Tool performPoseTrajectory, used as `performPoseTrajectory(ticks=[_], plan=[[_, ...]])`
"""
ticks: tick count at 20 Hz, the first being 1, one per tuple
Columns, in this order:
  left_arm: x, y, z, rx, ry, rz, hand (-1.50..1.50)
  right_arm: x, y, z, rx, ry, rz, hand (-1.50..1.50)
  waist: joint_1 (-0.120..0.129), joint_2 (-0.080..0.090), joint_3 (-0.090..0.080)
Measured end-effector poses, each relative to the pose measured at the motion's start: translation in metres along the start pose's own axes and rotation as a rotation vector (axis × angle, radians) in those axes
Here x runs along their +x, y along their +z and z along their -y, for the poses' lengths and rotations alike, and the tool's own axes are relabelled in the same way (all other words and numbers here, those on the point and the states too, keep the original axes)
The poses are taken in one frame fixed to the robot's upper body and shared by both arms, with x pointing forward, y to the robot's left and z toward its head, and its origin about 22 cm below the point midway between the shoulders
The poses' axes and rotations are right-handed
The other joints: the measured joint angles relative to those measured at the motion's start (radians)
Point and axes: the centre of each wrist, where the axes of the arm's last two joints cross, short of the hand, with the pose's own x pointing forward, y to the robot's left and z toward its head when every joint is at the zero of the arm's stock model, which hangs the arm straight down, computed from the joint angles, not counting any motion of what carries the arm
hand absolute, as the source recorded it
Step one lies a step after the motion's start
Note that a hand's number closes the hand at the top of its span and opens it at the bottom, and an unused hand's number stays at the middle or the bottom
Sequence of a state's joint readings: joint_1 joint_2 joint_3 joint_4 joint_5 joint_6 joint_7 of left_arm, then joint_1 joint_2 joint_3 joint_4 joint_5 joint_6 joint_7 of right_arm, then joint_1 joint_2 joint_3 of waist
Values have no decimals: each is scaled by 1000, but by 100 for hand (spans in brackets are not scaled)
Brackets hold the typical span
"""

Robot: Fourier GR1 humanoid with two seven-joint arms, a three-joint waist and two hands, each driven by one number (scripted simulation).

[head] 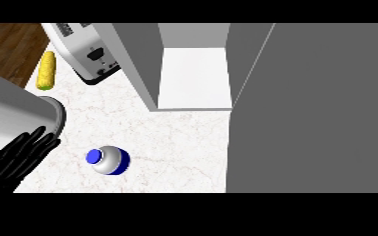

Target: Pick up the bottled water, place it into the cabinet and close the cabinet

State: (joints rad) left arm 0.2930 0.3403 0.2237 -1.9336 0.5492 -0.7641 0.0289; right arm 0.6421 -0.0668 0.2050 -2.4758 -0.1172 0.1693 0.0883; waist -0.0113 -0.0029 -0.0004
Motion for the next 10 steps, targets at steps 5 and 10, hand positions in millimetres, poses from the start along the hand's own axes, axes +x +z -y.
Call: performPoseTrajectory(ticks=[5,10], plan=[[-27,-11,-5,36,-27,-30,-150,-1,10,0,3,4,-4,-150,-5,0,0],[-63,-17,-15,40,-18,-64,-150,-1,18,1,9,17,-4,-150,-8,1,-1]])
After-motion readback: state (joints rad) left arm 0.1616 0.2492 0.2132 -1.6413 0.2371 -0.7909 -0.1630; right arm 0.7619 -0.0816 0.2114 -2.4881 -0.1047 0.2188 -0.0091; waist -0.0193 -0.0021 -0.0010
